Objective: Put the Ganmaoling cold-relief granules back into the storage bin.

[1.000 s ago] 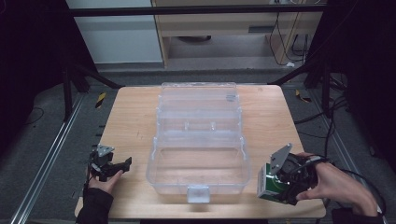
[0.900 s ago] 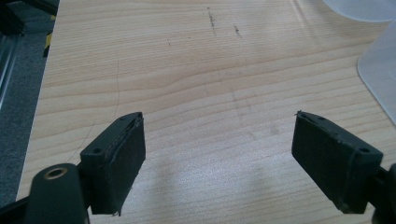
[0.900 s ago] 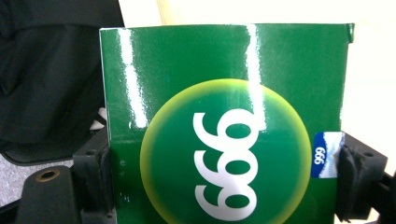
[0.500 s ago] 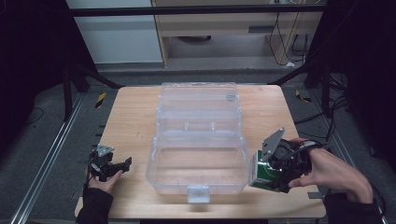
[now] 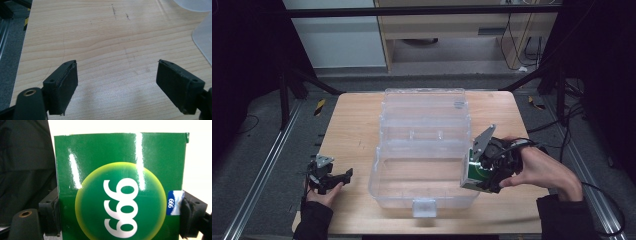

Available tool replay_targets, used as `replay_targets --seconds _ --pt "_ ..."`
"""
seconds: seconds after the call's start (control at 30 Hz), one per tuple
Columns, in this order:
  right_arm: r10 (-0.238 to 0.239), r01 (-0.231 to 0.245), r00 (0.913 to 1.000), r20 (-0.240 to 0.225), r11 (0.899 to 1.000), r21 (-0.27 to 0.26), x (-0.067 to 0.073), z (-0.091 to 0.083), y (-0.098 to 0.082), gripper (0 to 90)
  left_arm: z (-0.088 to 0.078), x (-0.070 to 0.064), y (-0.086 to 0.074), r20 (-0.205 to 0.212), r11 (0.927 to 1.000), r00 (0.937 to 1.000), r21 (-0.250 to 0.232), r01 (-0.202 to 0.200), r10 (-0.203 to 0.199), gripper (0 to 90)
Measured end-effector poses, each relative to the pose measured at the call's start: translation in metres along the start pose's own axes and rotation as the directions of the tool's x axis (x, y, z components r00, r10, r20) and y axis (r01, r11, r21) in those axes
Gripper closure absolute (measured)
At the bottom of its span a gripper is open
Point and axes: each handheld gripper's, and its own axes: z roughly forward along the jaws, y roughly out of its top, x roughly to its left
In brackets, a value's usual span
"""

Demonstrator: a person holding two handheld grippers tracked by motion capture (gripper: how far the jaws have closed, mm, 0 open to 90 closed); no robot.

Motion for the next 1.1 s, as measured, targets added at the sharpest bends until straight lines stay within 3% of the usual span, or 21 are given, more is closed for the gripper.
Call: replay_targets --seconds 0.57,1.03,1.1 --pt "-0.039 0.039 0.9992 0.007 0.999 -0.004 -0.006 0.032 0.024 15.9 0.0 0.0 0.0 -0.001 1.0 1.0 -0.001 -0.002 0.002 16.9" --pt "-0.078 0.078 0.9969 -0.009 0.997 0.029 -0.003 0.054 0.03 15.8 0.0 0.001 0.0 -0.001 1.0 1.0 -0.003 -0.002 0.002 16.9" --pt "-0.066 0.066 0.9977 -0.019 0.997 0.031 -0.003 0.057 0.029 15.9 0.0 0.001 0.0 -0.001 1.0 1.0 -0.002 -0.001 0.001 16.9"
